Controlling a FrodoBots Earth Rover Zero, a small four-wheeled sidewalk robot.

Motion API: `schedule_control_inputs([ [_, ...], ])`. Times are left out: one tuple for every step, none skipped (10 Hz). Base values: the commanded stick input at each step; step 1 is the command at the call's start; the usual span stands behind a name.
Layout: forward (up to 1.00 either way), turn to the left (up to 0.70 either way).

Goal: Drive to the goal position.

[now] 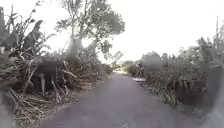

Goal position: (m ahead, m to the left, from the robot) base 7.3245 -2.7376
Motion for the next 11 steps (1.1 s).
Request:
schedule_control_inputs([
  [0.5,-0.49],
  [0.5,-0.49],
  [0.5,-0.49],
  [0.5,-0.49],
  [0.5,-0.49],
  [0.5,-0.49],
  [0.5,-0.28],
  [0.5,-0.02],
  [0.5,0.01],
  [0.5,0.01],
  [0.5,0.01],
])
